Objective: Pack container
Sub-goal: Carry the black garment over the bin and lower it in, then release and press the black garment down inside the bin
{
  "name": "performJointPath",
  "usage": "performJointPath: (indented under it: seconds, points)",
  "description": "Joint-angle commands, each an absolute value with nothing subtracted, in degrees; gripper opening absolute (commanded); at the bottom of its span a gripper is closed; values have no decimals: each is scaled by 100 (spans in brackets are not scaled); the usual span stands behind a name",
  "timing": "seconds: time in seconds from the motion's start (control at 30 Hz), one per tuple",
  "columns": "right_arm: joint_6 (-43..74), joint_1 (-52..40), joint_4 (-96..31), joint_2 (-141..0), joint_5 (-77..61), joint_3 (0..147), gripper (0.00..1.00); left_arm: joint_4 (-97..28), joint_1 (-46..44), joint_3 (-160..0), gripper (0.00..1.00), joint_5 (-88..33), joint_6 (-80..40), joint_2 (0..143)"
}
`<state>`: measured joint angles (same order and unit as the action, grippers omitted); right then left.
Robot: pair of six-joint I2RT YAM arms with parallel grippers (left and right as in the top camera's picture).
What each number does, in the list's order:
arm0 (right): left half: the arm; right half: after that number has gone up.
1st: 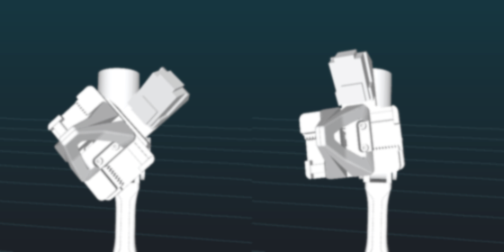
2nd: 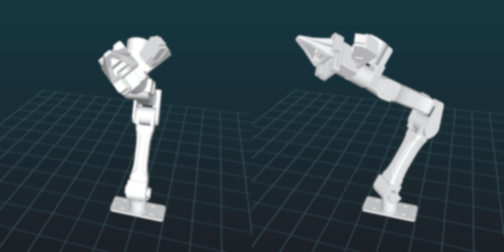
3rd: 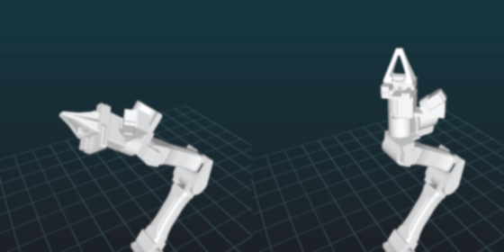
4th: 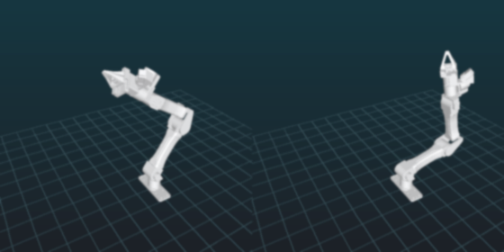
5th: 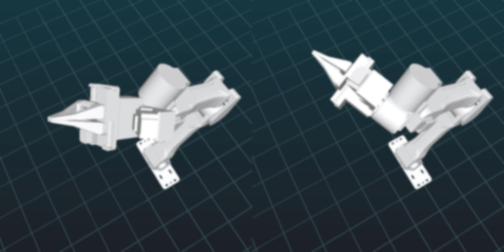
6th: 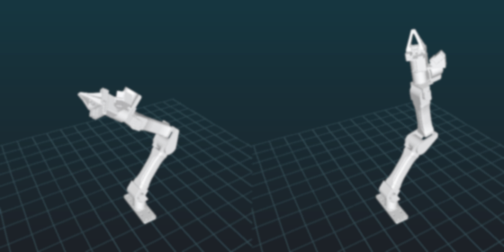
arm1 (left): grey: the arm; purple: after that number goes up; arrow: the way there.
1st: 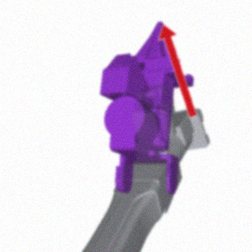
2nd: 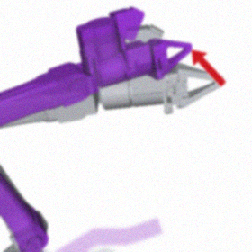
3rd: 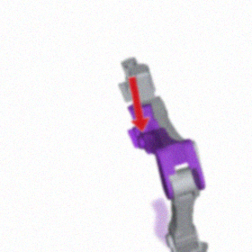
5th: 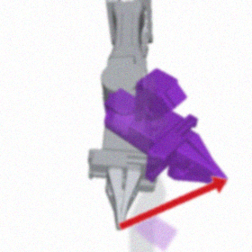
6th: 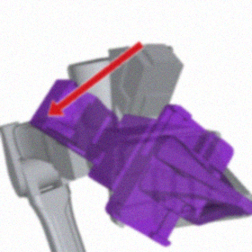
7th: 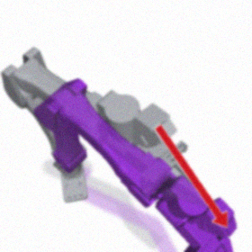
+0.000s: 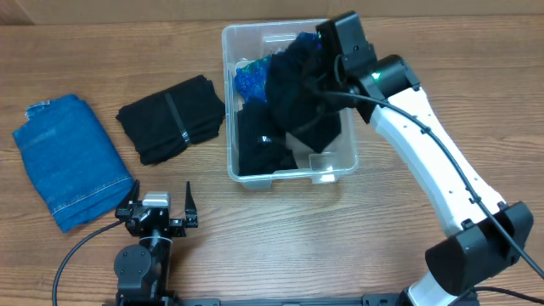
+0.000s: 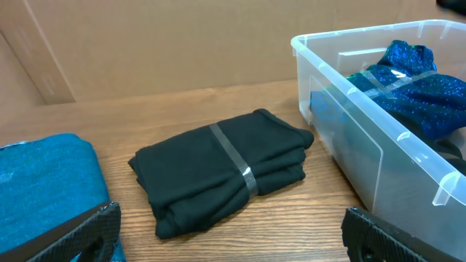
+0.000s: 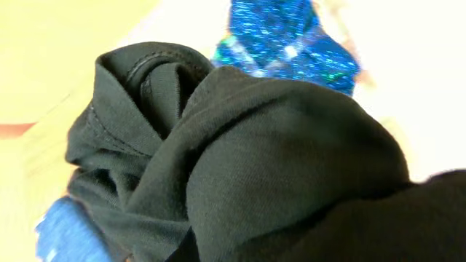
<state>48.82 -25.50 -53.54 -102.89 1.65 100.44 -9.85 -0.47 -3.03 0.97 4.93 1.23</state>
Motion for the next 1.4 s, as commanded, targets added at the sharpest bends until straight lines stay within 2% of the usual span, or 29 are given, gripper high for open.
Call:
performJointPath:
  seconds: [0.0,0.43,0.7,0.8,0.9,0.93,0.97,1.13,1.37]
  points:
    - [5129,-2528,-5111,-10302,464,9618,4,-974,-78,-272,100,148,622,106]
    - [5898,-2530,-4038,-10333,532,8154,4,-974,-78,-272,100,148,622,106]
    - [5874,-2545,-3900,-10342,486,7988,6,-974,-78,-272,100,148,624,106]
    - [5815,-2545,-3907,-10342,482,7988,34,-974,-78,-272,100,148,622,106]
    - [5472,-2545,-3929,-10342,436,7988,51,-974,-78,-272,100,148,622,106]
    - [5378,-2545,-3946,-10342,449,7988,64,-974,-78,-272,100,148,622,106]
    - [5284,-2545,-3948,-10342,447,7988,73,-974,-78,-272,100,148,622,119]
    - [4541,-2545,-3898,-10342,495,8007,100,-974,-78,-272,100,148,624,139]
    - [3022,-2545,-4423,-10339,508,8696,100,-974,-78,-272,100,148,622,139]
